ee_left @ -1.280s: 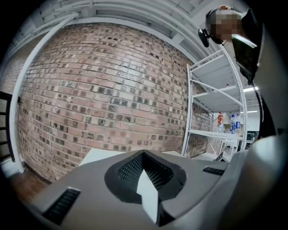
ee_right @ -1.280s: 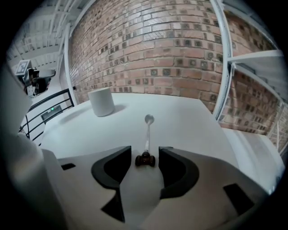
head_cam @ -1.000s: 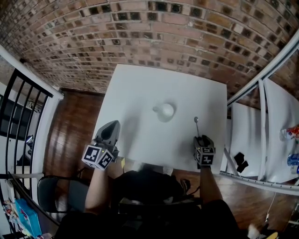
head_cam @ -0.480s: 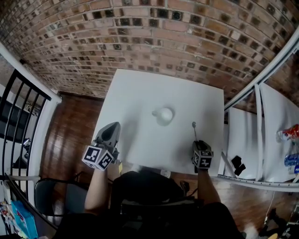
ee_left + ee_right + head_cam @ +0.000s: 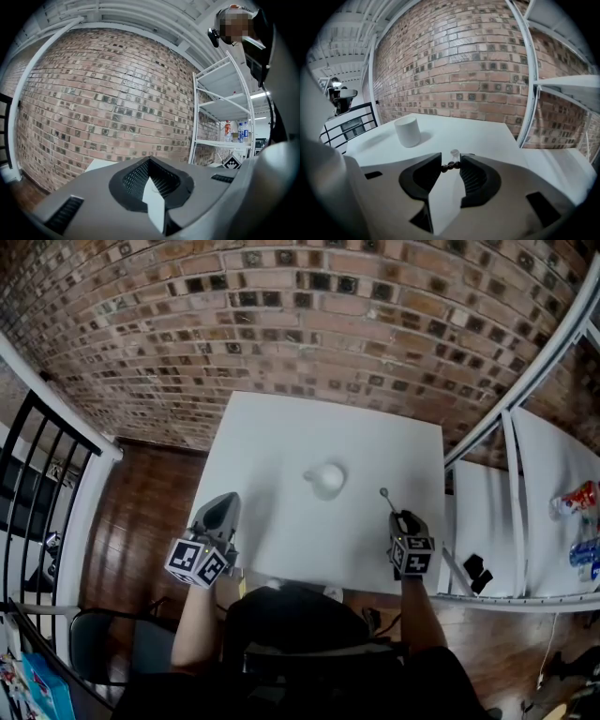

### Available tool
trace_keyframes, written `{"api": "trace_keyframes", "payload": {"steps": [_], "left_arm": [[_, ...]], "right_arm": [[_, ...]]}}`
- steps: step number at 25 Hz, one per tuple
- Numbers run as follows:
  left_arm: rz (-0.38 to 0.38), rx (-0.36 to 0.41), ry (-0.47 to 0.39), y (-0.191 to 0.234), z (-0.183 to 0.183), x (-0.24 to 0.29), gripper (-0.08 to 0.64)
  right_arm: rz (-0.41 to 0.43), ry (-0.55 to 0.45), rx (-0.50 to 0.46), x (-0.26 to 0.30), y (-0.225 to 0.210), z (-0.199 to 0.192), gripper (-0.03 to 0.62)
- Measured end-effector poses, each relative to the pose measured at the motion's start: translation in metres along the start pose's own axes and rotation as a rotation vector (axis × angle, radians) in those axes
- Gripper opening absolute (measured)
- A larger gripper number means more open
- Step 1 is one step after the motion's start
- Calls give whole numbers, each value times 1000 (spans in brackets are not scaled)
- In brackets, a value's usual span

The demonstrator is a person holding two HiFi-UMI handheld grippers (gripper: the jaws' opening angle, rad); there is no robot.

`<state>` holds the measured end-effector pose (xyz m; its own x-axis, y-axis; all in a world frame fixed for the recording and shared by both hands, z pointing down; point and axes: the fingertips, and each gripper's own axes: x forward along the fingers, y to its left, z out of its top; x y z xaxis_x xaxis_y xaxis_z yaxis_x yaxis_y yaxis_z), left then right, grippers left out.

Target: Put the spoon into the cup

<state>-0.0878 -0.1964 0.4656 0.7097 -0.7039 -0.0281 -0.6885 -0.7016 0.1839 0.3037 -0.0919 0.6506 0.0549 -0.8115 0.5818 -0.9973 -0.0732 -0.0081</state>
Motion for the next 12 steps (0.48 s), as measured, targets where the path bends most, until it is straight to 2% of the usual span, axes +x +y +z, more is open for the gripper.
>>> {"api": "trace_keyframes", "payload": {"steps": [12], "left_arm": [[7,1,-34,5,10,-4,3]], "right_arm": [[44,-154,-32,-15,16,75,121]]}}
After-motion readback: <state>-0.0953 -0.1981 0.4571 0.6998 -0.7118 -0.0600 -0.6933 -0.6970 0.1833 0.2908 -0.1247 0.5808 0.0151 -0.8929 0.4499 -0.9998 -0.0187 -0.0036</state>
